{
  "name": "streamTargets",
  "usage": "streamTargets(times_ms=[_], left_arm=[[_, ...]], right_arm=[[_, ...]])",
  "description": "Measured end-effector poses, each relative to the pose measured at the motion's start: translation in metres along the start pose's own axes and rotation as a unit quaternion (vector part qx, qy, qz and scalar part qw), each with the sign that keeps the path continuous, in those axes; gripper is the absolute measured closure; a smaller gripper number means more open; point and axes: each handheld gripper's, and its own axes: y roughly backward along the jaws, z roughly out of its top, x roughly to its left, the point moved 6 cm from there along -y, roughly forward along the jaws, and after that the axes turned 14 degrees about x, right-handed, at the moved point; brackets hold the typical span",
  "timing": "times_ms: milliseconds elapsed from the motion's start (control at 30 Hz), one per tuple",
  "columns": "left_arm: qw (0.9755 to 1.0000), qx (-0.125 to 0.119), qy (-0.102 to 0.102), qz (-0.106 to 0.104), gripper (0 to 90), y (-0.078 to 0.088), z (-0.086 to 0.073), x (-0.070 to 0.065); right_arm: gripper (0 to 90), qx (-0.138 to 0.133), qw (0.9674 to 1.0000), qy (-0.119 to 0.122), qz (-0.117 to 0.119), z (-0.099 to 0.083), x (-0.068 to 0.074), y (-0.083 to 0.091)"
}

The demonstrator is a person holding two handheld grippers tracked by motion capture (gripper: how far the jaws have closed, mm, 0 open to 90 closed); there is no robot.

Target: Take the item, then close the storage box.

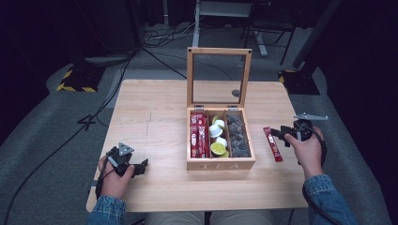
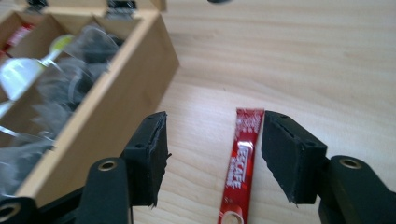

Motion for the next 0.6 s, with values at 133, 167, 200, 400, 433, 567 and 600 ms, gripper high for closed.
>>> streamTargets(times_ms=[133, 167, 200, 400, 433, 567, 600], left_arm=[[1.0000, 0.002, -0.002, -0.001, 8.2, -0.001, 0.002, 0.000], [1.0000, 0.001, -0.001, 0.000, 7.8, -0.002, 0.002, 0.000], [1.0000, 0.001, -0.001, 0.000, 7.7, -0.002, 0.002, 0.000], [1.0000, 0.002, -0.001, -0.001, 7.4, -0.002, 0.003, -0.001], [1.0000, 0.002, -0.001, -0.001, 7.4, -0.002, 0.003, -0.001], [1.0000, 0.002, -0.002, -0.001, 7.4, -0.002, 0.003, -0.001], [1.0000, 0.002, -0.002, -0.001, 7.4, -0.002, 0.003, -0.001]], right_arm=[[42.0, -0.022, 0.9995, 0.018, 0.011, 0.014, 0.011, 0.013], [42.9, -0.030, 0.9991, 0.026, 0.016, 0.020, 0.016, 0.019], [42.9, -0.030, 0.9991, 0.026, 0.016, 0.020, 0.016, 0.019], [42.0, -0.045, 0.9974, 0.049, 0.027, 0.043, 0.032, 0.035], [42.0, -0.047, 0.9972, 0.052, 0.028, 0.047, 0.034, 0.037], [40.8, -0.059, 0.9953, 0.070, 0.032, 0.065, 0.045, 0.045], [40.7, -0.062, 0.9949, 0.072, 0.032, 0.067, 0.046, 0.046]])
